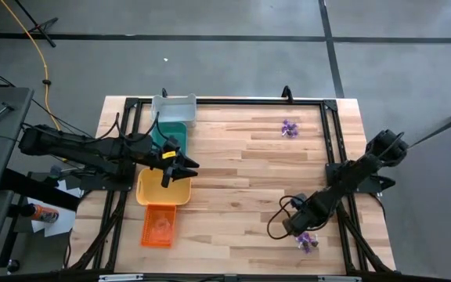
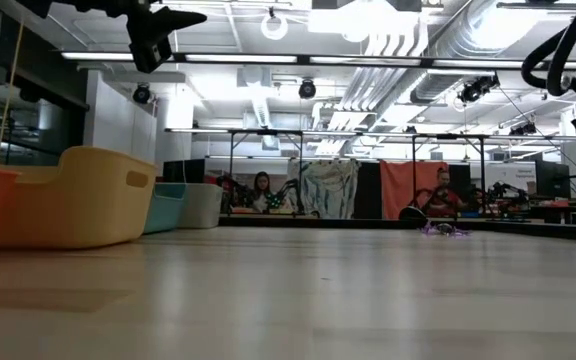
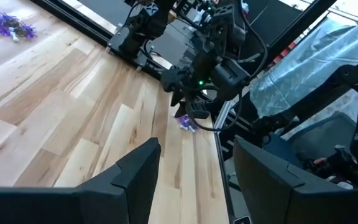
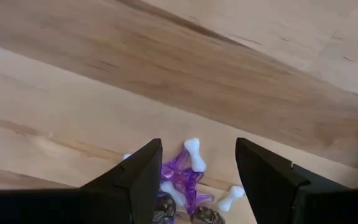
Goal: Sort Halloween decoration
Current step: Put the white bone toy in the green bin
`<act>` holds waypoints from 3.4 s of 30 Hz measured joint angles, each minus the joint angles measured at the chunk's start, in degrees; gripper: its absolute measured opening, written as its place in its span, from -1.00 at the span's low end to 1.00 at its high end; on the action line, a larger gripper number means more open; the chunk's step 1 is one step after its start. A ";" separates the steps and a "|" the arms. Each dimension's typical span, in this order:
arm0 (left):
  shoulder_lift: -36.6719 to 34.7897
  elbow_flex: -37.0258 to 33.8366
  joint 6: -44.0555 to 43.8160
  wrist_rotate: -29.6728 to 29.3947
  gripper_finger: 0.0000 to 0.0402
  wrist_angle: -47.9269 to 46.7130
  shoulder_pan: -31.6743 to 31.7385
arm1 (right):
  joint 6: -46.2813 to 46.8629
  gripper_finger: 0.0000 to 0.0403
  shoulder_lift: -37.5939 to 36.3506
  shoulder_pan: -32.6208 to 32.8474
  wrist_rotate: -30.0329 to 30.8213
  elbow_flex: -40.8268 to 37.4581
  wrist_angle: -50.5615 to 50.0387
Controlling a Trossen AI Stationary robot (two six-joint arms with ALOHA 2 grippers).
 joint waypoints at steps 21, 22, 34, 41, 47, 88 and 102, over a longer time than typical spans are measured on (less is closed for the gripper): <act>0.00 0.00 -0.37 -0.28 -0.04 -2.50 0.00 | 9.47 -0.01 3.03 2.86 0.58 -0.40 1.83; 0.00 -0.01 -0.37 -0.29 -0.04 -2.50 0.00 | 9.31 -0.01 3.32 2.84 0.36 -0.38 2.10; 0.00 -0.02 -0.39 -0.37 -0.04 -2.90 0.00 | 5.39 -0.54 3.91 2.82 0.43 -0.30 1.42; 0.00 -0.02 -0.39 -0.37 -0.04 -2.98 0.00 | 1.98 -0.84 3.97 2.84 -0.47 -0.37 0.92; 0.00 -0.02 -0.39 -0.38 -0.04 -2.98 0.00 | 1.12 -0.87 3.98 2.89 0.72 -0.38 0.10; -8.70 1.18 12.32 -2.78 -0.04 -2.39 7.67 | -83.44 -1.00 -3.36 -38.75 17.23 -0.42 78.66; -8.66 1.18 15.11 -4.52 -0.04 -2.43 7.67 | -86.14 -1.00 0.24 -42.66 11.42 -0.42 95.81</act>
